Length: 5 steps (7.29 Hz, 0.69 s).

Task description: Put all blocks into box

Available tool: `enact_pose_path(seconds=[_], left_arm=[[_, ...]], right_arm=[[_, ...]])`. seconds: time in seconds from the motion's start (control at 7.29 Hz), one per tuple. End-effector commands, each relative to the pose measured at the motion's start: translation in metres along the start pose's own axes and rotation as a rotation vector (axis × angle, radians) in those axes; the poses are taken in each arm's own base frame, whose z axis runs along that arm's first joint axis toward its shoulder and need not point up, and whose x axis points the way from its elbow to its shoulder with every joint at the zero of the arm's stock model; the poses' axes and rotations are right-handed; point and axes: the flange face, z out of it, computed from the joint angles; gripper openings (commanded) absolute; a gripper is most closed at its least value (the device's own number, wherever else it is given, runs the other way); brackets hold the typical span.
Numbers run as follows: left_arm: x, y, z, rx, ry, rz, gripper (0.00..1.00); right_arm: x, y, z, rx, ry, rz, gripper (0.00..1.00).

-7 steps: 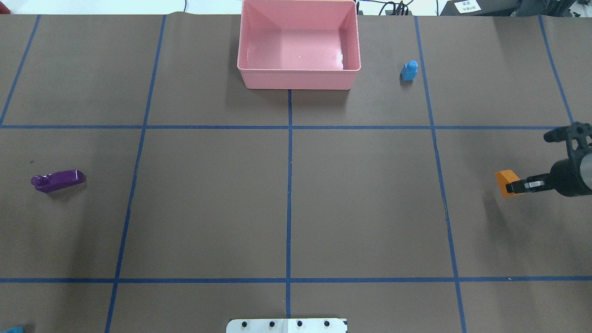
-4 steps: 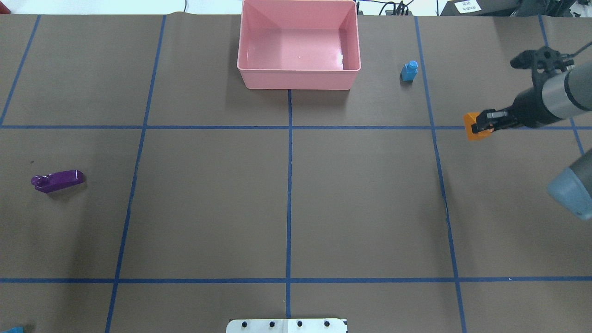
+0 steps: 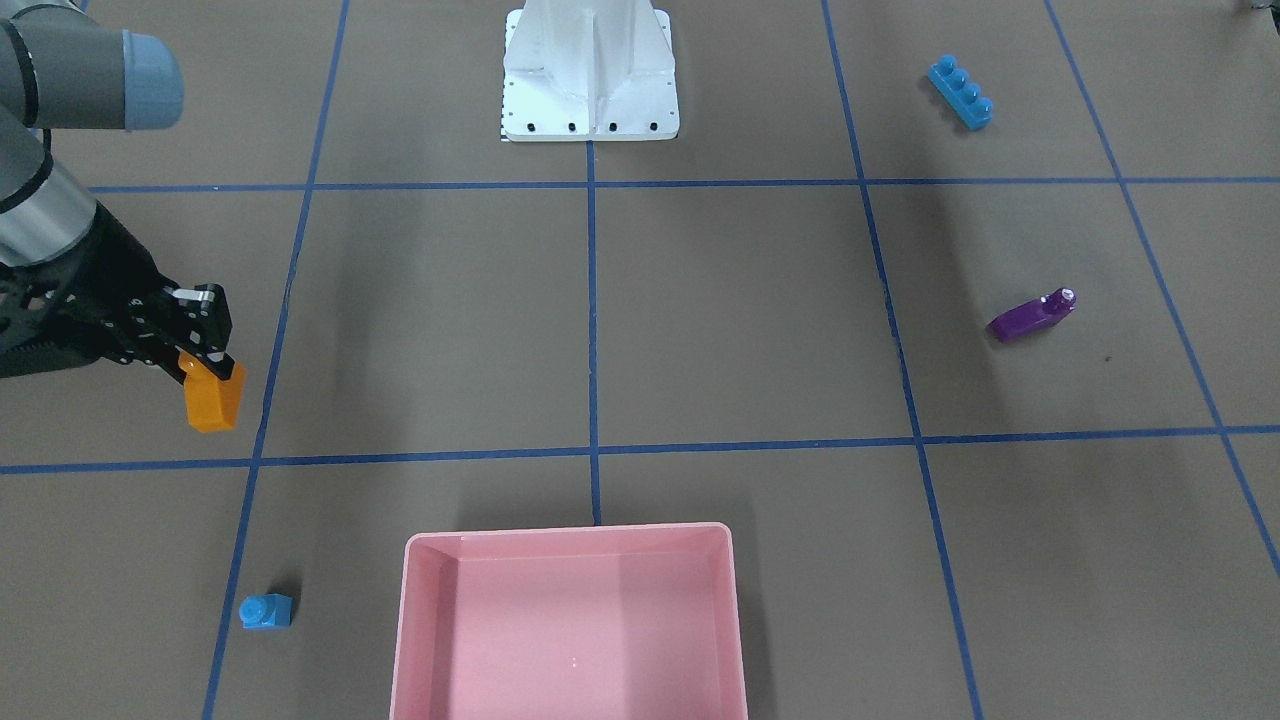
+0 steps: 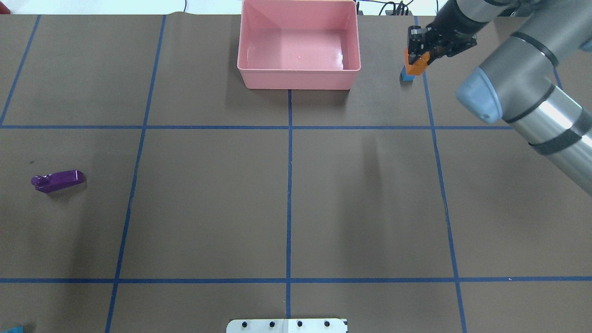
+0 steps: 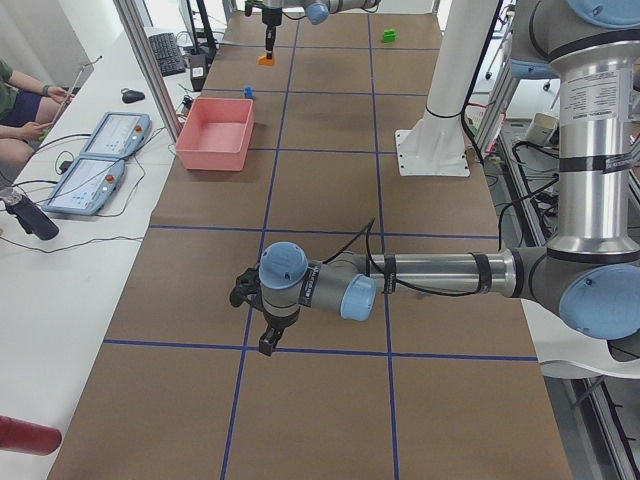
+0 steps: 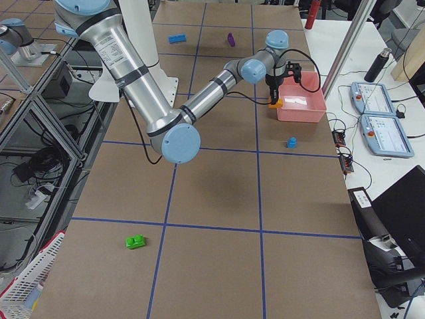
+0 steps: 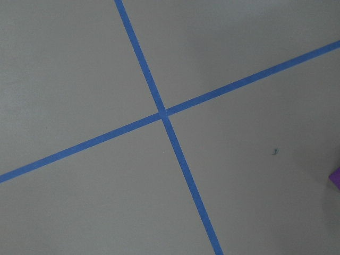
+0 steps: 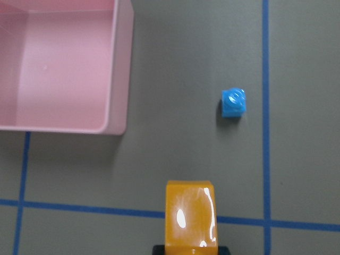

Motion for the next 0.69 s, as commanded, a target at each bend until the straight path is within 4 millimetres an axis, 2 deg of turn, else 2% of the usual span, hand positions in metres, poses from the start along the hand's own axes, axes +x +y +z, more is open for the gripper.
enact_pose_path(seconds=[0.0,0.14,0.27,0.41,0.55], left_arm=[[0.0,0.0,0.0,0.0,-0.002,0.0,1.0],[0.0,-0.001,0.0,0.001,0.0,0.001,1.0],[0.001,-0.001,-0.001,0.006,-0.001,0.006,1.0],[0.0,-0.001,0.0,0.004,-0.001,0.005,1.0],[0.001,-0.001,-0.001,0.007,-0.001,0.007,1.0]], right_arm=[[-0.083,-0.082,0.014,-0.023,0.048,0.043,0.0],[-0.107,-0.111,0.024,-0.001,0.079,0.043,0.0],[-0.101,-0.128,0.057,0.021,0.056,0.023,0.0],[-0.103,-0.135,0.085,0.037,0.044,0.024,0.0],[-0.123,-0.125,0.114,0.055,0.071,0.018,0.0]])
